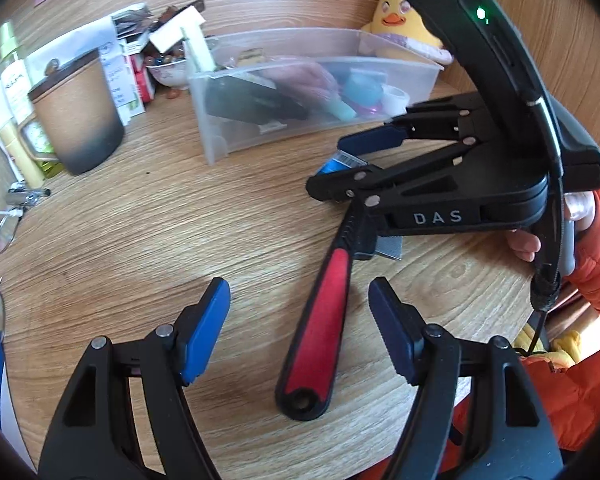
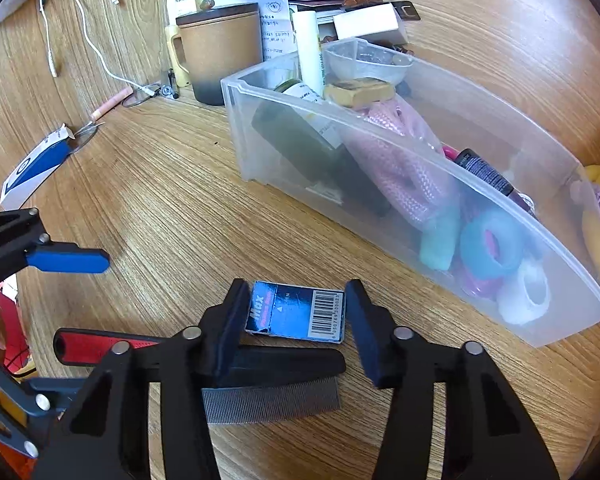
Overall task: Organize objects
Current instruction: 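Grasp the blue card with the right gripper while the left gripper grasps the red-handled comb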
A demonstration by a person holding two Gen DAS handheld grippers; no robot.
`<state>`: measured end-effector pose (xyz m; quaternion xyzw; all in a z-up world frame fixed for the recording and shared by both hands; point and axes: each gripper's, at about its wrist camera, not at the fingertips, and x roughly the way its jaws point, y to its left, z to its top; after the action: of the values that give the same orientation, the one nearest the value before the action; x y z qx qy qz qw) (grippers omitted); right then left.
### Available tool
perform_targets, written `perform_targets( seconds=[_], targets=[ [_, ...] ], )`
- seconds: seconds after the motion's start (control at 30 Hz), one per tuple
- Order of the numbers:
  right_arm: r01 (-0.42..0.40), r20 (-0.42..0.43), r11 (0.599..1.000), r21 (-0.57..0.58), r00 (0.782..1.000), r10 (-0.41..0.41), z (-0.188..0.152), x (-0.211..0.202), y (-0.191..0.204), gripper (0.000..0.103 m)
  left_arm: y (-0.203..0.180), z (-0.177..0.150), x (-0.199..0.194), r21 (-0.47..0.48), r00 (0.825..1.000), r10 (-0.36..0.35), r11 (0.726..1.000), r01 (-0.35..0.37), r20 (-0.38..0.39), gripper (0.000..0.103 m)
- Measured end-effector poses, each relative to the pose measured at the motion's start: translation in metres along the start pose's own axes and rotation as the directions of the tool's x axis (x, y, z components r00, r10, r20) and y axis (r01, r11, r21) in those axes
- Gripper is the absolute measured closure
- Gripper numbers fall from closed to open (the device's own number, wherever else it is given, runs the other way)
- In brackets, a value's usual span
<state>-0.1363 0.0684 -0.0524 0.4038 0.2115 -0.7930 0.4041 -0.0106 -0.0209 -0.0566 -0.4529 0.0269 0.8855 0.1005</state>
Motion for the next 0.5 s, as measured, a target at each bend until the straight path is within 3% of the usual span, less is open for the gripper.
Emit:
perform_targets(
  seconds=[0.23, 0.33, 0.4, 0.5],
  targets=[
    [-0.006, 0.041, 0.999, 0.047, 0.999, 0.004, -0.001, -0.011, -0.009, 0.058, -0.004, 0.007, 0.006, 0.019, 1.000, 0.006, 1.000, -0.006, 0.003, 0.051],
    [-0.011, 0.072, 0.997, 0.081, 0.997, 0.005, -0.004, -0.024, -0.018, 0.058, -0.005, 0.009, 0.007, 0.017, 1.000, -0.006, 1.000, 0.006, 0.009, 0.062],
    [-0.016, 0.092, 0.993, 0.115, 0.996, 0.005, -0.008, -0.033, -0.027, 0.058, -0.008, 0.010, 0.007, 0.018, 1.000, -0.018, 1.000, 0.018, 0.010, 0.081],
    [-0.020, 0.119, 0.986, 0.166, 0.993, 0.000, -0.014, -0.045, -0.040, 0.058, -0.015, 0.013, 0.009, 0.030, 1.000, -0.015, 0.999, 0.015, 0.011, 0.086]
  ],
)
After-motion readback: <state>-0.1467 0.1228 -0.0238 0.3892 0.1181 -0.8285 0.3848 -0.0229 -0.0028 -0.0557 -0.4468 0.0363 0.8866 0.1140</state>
